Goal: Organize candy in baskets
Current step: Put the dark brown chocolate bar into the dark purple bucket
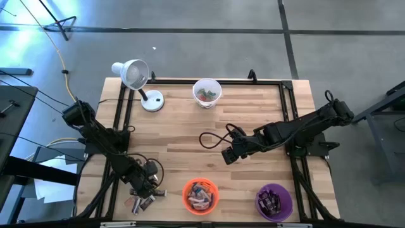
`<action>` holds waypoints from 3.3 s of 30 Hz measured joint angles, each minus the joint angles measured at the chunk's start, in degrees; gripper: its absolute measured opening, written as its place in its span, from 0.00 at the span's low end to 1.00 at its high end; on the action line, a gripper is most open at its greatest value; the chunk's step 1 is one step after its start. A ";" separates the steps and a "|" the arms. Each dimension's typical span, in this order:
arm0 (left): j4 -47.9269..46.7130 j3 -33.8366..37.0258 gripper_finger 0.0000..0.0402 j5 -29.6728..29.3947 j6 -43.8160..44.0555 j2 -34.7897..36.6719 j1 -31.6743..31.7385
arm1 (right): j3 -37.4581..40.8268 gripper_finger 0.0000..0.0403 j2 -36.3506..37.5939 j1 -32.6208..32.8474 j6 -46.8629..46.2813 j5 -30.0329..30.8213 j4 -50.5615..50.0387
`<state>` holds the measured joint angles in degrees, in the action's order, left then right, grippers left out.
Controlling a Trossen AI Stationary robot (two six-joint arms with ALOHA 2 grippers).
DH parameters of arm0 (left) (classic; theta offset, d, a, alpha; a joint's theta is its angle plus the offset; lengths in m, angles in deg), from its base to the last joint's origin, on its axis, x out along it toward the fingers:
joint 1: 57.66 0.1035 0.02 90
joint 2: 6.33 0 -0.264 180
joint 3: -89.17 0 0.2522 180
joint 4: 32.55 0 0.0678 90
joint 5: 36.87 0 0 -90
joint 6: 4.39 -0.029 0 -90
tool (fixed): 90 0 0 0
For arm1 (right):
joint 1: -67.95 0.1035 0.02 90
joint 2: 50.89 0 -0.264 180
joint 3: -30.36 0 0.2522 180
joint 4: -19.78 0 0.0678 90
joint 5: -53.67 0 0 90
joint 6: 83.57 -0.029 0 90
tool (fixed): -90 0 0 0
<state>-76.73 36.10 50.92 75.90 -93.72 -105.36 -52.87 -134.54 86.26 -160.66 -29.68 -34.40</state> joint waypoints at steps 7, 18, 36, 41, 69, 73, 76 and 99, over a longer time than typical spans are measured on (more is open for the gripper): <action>-1.12 0.15 0.19 -0.91 0.84 0.96 0.00 | 0.00 0.40 0.00 0.00 0.00 0.00 0.00; -2.84 0.39 0.01 -2.71 1.08 3.85 0.07 | 0.00 0.40 0.00 0.00 0.01 0.02 0.00; 3.75 0.31 0.01 -13.90 4.91 17.62 3.09 | 0.00 0.40 0.00 0.00 -0.01 0.07 0.04; 11.47 0.28 0.03 -19.51 -0.70 21.16 4.80 | -0.02 0.40 0.00 0.00 0.01 0.07 0.03; 35.93 0.20 0.04 -23.86 -23.55 22.90 12.30 | -0.02 0.40 0.00 -5.55 -2.52 2.18 6.99; 35.98 0.20 0.04 -23.25 -24.32 22.90 13.37 | -0.02 0.40 0.00 -7.37 -2.81 -1.73 6.67; 35.98 0.20 0.04 -22.23 -25.09 22.90 14.32 | -0.02 0.40 -0.11 -9.13 -4.38 -6.13 6.34; 35.67 0.20 0.04 -18.22 -28.50 22.90 18.20 | -0.07 0.40 -7.96 -15.35 1.27 -17.34 7.31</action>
<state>-41.05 36.30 32.70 47.40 -70.82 -87.16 -52.93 -142.50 70.90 -159.39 -47.02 -27.09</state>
